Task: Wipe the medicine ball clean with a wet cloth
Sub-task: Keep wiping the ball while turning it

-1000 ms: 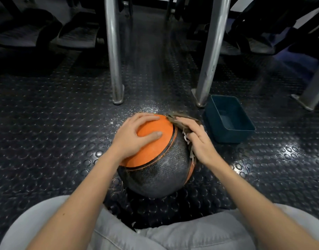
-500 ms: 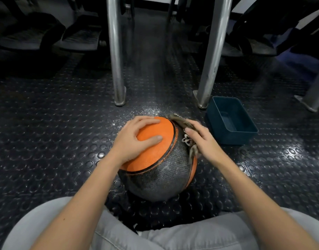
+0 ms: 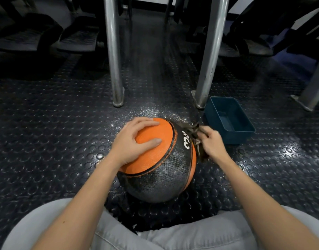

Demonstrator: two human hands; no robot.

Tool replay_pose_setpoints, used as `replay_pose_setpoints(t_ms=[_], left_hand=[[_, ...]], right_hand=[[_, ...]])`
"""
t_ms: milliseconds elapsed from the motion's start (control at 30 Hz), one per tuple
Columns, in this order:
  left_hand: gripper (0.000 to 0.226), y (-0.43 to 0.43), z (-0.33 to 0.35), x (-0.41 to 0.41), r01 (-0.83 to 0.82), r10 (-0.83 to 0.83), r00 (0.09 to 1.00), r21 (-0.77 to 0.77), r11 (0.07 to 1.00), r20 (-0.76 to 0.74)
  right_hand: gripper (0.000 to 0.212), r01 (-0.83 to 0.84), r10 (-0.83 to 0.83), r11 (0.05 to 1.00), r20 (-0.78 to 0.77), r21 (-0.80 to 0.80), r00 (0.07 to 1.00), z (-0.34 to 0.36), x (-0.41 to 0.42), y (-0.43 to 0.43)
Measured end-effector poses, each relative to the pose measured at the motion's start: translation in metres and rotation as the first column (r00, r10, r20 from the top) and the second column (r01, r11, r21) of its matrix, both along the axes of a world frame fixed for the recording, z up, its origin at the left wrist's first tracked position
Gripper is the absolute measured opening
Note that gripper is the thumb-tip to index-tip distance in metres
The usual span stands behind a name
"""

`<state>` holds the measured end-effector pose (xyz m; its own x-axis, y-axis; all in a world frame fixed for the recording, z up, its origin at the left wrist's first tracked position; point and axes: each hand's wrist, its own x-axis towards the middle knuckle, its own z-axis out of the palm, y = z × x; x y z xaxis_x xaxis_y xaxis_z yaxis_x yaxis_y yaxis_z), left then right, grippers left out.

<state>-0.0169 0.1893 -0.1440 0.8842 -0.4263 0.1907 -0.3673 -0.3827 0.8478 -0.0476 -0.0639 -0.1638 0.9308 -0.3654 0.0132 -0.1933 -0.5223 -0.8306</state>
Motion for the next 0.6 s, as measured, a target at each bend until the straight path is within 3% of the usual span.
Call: replay_pose_setpoints(t_ms=[67, 167, 267, 367, 433, 500, 533, 600], left_hand=[[0.049, -0.001, 0.001, 0.001, -0.003, 0.003, 1.0, -0.001, 1.0, 0.014], [0.046, -0.002, 0.0, 0.004, -0.004, 0.004, 1.0, -0.012, 1.0, 0.022], [0.045, -0.005, 0.0, 0.004, -0.007, 0.008, 0.999, -0.016, 1.0, 0.036], [0.045, -0.009, 0.001, 0.004, -0.006, 0.006, 0.999, -0.006, 1.0, 0.047], [0.045, -0.009, 0.0, 0.003, -0.005, 0.006, 0.999, -0.009, 1.0, 0.05], [0.045, -0.007, -0.001, 0.002, -0.011, 0.012, 0.999, -0.016, 1.0, 0.052], [0.045, -0.006, -0.002, 0.002, -0.012, 0.013, 0.999, -0.018, 1.0, 0.052], [0.046, -0.007, -0.002, 0.002, -0.013, 0.015, 0.999, -0.025, 1.0, 0.051]], right_hand=[[0.038, -0.004, -0.006, 0.999, 0.198, 0.05, 0.98, 0.022, 0.006, 0.002], [0.055, -0.201, 0.223, 0.975, 0.392, -0.098, 0.893, 0.034, -0.003, 0.019], [0.073, -0.279, 0.331, 0.937, 0.286, -0.208, 0.899, 0.012, -0.016, 0.023], [0.062, -0.177, 0.207, 0.97, 0.182, -0.166, 0.961, 0.007, -0.01, 0.01], [0.05, 0.003, 0.012, 0.982, 0.08, -0.187, 0.997, 0.003, -0.006, 0.005], [0.051, 0.118, -0.097, 0.98, 0.135, -0.161, 0.986, 0.01, -0.005, 0.008], [0.054, 0.097, -0.067, 0.986, 0.215, -0.133, 0.974, 0.02, -0.005, 0.012], [0.054, -0.099, 0.117, 0.993, 0.327, -0.071, 0.938, 0.049, -0.007, 0.022]])
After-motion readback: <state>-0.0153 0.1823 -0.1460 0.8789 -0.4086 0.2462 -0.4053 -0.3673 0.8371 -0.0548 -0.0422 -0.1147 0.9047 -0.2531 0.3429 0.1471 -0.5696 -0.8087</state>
